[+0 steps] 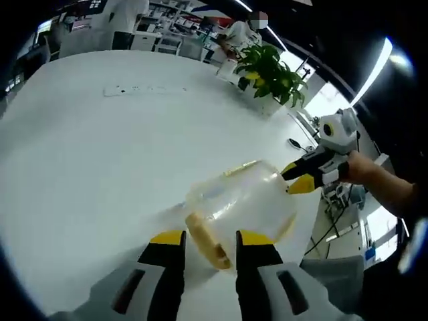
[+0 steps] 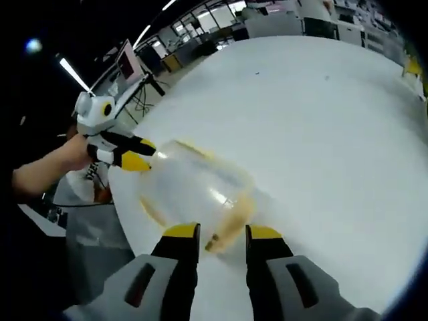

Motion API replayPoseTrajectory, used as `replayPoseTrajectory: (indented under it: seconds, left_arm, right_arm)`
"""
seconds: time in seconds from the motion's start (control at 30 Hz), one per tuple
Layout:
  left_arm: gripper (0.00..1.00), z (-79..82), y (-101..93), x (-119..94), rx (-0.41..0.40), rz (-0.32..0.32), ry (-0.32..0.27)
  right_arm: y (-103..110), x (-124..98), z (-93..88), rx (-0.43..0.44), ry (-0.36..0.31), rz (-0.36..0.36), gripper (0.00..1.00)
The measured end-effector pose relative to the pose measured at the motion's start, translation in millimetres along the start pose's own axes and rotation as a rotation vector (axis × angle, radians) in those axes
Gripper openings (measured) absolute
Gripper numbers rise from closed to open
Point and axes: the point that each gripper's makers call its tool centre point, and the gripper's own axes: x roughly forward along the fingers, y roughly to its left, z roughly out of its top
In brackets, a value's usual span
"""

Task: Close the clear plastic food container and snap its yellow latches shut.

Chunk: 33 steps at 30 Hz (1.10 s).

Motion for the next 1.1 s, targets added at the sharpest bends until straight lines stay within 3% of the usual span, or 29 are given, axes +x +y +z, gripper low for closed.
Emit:
replayPoseTrajectory:
  seconds: [0.33, 0.37, 0.4, 0.6, 0.7, 0.8, 0.83, 0.9, 1.1]
  left_arm:
    - [0.22, -0.7, -4.9, 4, -0.016, 0.013, -0.002]
    - [0.22, 0.4, -3.6, 5, -0.028, 0.014, -0.005]
    - [0.22, 0.7, -3.2, 6, -0.035, 0.018, -0.007]
    - [0.21, -0.7, -4.2, 5, -0.033, 0.026, -0.026]
    - [0.2, -0.9, -3.6, 5, -0.041, 0.026, -0.044]
    - [0.17, -5.2, -5.4, 8, -0.138, -0.008, -0.036]
    - [0.16, -0.4, -0.9, 12, -0.173, 0.007, -0.078]
    - [0.16, -3.2, -0.3, 11, -0.146, 0.016, -0.066]
    - [0.17, 0.6, 0.9, 11, -0.184, 0.037, -0.113]
  right_arm:
    - [0, 3, -3.2, 0.094, -0.058, 0.034, 0.21]
    - [9, 4, -1.5, 0.086, -0.072, 0.087, 0.2]
    - [3, 2, 4.2, 0.109, -0.085, 0.038, 0.2]
    - [3, 6, -0.4, 0.1, -0.103, 0.028, 0.19]
    - [4, 5, -1.2, 0.1, -0.095, 0.033, 0.19]
    - [4, 6, -3.0, 0.089, -0.077, 0.035, 0.18]
    - [4, 7, -4.8, 0.087, -0.071, 0.039, 0.18]
    - [5, 9, -5.1, 0.1, -0.068, 0.037, 0.18]
    - [5, 6, -4.4, 0.102, -0.05, 0.031, 0.19]
